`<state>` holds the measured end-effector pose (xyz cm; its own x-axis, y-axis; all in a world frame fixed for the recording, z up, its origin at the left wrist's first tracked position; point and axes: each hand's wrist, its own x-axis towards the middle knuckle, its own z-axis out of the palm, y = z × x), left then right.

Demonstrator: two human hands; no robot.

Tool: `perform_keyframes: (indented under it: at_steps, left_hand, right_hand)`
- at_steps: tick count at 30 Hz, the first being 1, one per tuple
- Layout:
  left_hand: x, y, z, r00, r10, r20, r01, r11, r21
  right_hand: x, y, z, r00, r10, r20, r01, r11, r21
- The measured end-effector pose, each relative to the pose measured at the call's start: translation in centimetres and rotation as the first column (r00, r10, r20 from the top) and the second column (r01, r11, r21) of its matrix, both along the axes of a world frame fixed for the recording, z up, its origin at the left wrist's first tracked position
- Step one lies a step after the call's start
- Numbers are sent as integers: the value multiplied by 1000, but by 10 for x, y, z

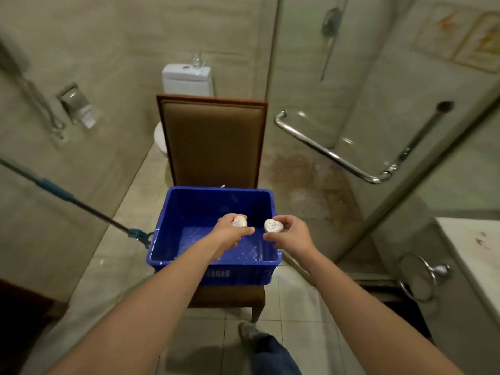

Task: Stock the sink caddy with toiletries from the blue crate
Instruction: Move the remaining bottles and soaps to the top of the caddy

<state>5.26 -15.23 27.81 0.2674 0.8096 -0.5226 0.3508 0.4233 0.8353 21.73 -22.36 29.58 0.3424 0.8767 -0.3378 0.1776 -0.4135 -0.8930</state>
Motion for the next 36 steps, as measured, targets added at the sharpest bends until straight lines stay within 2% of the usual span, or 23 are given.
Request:
perform_keyframes:
  at_steps: [6, 9, 14, 18, 20, 23, 26, 28, 32, 36]
  left_hand:
    - [56, -25, 31, 949, -289, -125, 300, 950, 82]
    - [92, -41, 46, 911, -405, -79, 411, 907, 89]
    - [154, -73, 72, 818, -573, 43, 570, 818, 76]
    - [208, -104, 82, 732, -679, -55, 669, 702, 246]
    - [235, -122, 86, 692, -711, -124, 698, 614, 369]
    - [272, -151, 93, 573, -781, -247, 763, 399, 509]
    - [307, -187, 105, 530, -744, -406, 763, 210, 611]
    - [332, -214, 114, 499, -738, -454, 752, 109, 650]
    - [378, -268, 130, 452, -726, -519, 718, -50, 695]
    - [419, -324, 140, 430, -712, -555, 681, -148, 718]
  right_hand:
    - [48, -58, 22, 981, -192, 11, 192, 981, 15]
    - [79, -89, 35, 961, -270, 60, 269, 963, 30]
    - [130, -146, 57, 874, -380, 302, 378, 923, 66]
    - [167, -201, 75, 743, -410, 529, 433, 897, 88]
    - [182, -229, 83, 669, -411, 619, 445, 889, 109]
    - [204, -268, 94, 561, -429, 708, 463, 872, 161]
    - [230, -311, 101, 479, -427, 767, 468, 863, 189]
    - [248, -342, 106, 431, -419, 799, 477, 857, 193]
    - [281, -399, 115, 370, -394, 842, 507, 844, 172]
    - [311, -458, 120, 310, -398, 864, 548, 817, 180]
